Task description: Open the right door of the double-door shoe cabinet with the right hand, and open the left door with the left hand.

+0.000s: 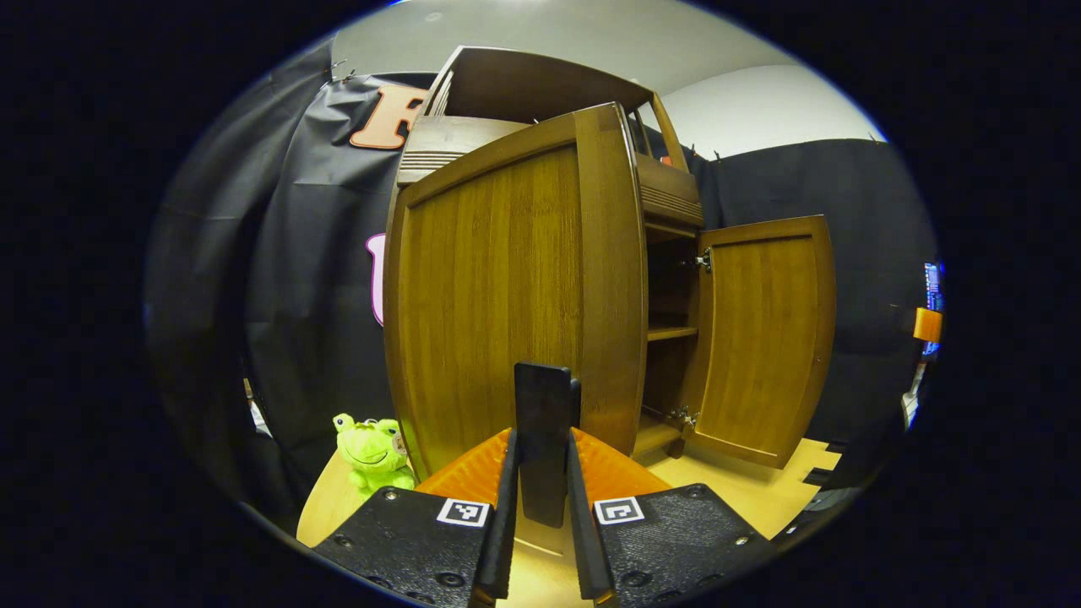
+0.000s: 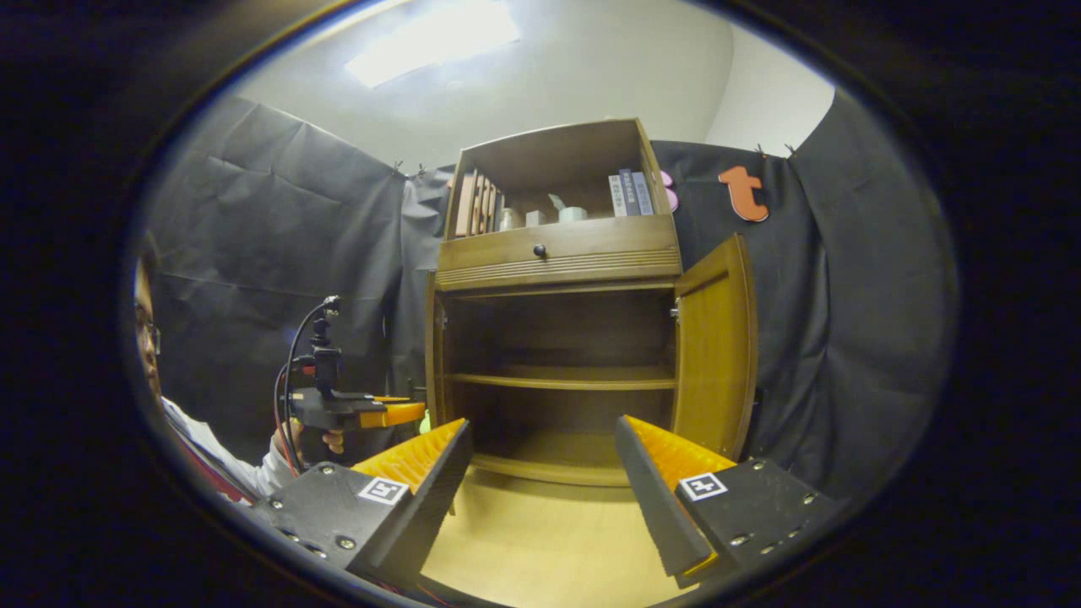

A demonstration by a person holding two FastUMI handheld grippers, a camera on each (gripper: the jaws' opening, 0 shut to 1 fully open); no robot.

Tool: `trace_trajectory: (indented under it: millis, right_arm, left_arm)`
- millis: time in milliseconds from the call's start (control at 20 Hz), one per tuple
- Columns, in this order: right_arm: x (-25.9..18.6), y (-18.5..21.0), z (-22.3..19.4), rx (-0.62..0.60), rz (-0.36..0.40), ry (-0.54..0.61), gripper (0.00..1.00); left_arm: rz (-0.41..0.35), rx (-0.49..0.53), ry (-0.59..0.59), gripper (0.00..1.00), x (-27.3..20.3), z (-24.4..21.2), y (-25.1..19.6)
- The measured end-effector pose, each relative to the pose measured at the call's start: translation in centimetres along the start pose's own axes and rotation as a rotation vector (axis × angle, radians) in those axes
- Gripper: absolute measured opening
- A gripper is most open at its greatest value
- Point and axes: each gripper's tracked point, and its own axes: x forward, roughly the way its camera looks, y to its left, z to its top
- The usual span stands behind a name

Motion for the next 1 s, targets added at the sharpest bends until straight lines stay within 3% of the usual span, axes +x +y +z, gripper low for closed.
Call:
trace_trajectory:
  millis: [250, 500, 700, 850, 900, 1000]
  right_arm:
    - [0.8, 0.1, -0.7, 0.020, 0.007, 0.009, 1.00]
    - [1.1, 0.4, -0.9, 0.030, 0.014, 0.010, 1.00]
    - [1.2, 0.1, -1.1, 0.044, 0.009, 0.005, 1.00]
    - [1.6, 0.1, -1.1, 0.055, 0.007, -0.001, 1.00]
    - [1.8, 0.1, -1.0, 0.055, 0.006, -0.003, 1.00]
    - [2.4, 0.4, -1.2, 0.056, 0.010, -0.005, 1.00]
  left_arm:
    - [0.018, 0.015, 0.031, 0.32, -1.2, -1.0, 1.5]
    - [0.114, 0.034, 0.039, 0.30, -2.5, -1.5, 4.8]
    - [0.176, 0.046, 0.013, 0.19, -3.9, -1.0, 7.3]
    - [0.285, 0.091, 0.012, 0.12, -4.9, -1.1, 11.6]
    - [0.269, 0.069, 0.001, 0.05, -5.4, -0.8, 12.0]
    - [0.246, 0.043, 0.002, 0.04, -5.7, -0.9, 12.9]
